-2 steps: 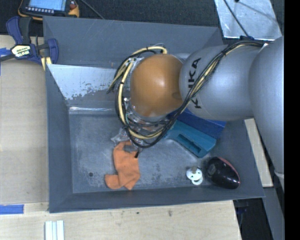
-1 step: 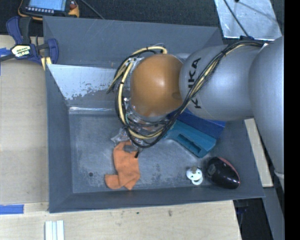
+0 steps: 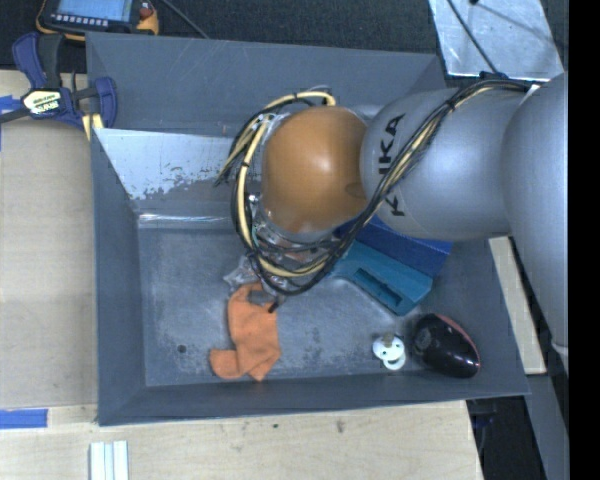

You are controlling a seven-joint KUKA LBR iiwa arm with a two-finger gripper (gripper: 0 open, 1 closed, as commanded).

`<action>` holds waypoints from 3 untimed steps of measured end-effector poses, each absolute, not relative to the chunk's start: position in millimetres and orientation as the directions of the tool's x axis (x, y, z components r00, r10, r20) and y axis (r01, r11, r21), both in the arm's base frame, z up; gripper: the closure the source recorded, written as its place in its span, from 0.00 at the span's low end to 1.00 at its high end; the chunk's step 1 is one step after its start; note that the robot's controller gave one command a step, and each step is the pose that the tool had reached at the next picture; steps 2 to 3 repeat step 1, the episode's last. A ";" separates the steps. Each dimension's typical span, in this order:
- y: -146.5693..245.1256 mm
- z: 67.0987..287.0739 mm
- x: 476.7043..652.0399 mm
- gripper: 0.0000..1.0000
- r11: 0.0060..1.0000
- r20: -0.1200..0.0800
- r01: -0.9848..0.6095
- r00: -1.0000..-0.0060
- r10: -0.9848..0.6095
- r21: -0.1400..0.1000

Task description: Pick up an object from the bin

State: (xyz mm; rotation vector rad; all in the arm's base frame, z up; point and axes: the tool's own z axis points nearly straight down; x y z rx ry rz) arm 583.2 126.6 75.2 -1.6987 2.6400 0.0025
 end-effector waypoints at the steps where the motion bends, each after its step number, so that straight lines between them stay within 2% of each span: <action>1: 126.7 87.2 583.4 1.00 0.415 -0.002 -0.910 -0.415 -0.910 0.000; 3: 126.7 87.2 583.4 1.00 0.415 -0.002 -0.910 -0.415 -0.910 0.000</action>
Offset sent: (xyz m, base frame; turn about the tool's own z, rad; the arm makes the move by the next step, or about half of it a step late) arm 0.0001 0.0001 0.0573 0.0000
